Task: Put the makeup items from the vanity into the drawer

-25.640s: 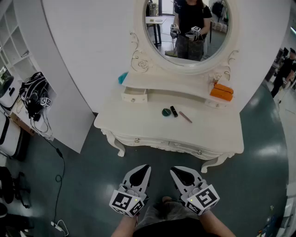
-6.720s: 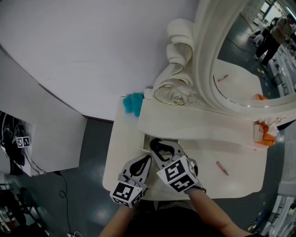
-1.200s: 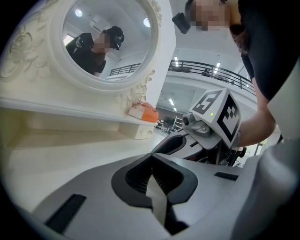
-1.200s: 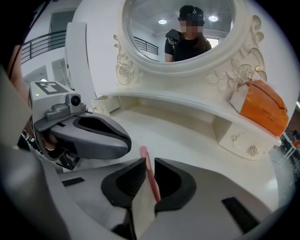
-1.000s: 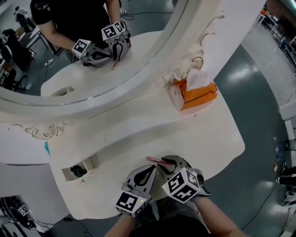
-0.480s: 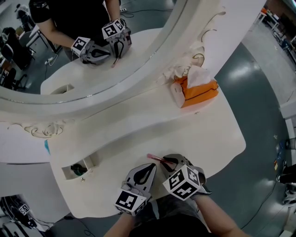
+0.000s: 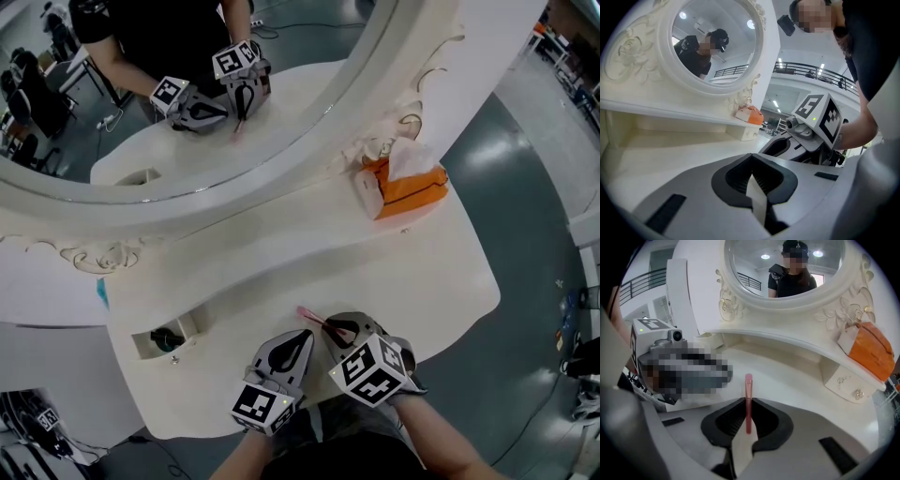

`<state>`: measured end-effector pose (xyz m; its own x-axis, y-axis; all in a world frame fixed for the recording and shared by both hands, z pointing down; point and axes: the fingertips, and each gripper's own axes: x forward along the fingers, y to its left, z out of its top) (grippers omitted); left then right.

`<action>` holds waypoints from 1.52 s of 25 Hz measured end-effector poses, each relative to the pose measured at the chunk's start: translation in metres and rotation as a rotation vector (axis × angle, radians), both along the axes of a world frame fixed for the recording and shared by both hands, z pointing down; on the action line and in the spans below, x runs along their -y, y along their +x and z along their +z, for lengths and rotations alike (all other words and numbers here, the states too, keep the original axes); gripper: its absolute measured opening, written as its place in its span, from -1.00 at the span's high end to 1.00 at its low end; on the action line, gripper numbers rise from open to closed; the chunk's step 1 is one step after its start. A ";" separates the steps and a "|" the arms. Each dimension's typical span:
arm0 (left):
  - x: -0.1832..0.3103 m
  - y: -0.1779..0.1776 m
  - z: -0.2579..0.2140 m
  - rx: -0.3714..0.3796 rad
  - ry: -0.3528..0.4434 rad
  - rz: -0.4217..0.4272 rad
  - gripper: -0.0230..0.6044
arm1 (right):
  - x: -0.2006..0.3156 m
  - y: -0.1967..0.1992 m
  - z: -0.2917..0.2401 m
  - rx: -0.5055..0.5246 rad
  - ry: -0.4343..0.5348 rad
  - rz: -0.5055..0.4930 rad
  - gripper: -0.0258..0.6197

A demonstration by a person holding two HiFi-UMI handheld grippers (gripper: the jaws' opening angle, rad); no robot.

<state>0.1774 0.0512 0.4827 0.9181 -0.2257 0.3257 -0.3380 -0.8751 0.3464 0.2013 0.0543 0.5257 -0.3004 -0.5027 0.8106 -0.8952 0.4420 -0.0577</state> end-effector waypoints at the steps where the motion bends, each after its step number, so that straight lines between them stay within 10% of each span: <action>1: 0.001 -0.002 0.000 -0.001 0.000 -0.006 0.88 | 0.002 -0.002 -0.003 0.004 0.006 -0.005 0.75; 38: 0.049 -0.207 -0.039 -0.026 0.054 -0.440 0.88 | 0.063 -0.222 -0.062 0.060 0.120 -0.426 0.75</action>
<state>-0.0300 0.0020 0.4434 0.7386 -0.6130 0.2805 -0.6741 -0.6670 0.3173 -0.0209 -0.0089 0.4639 -0.5457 -0.4132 0.7290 -0.6286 0.7771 -0.0300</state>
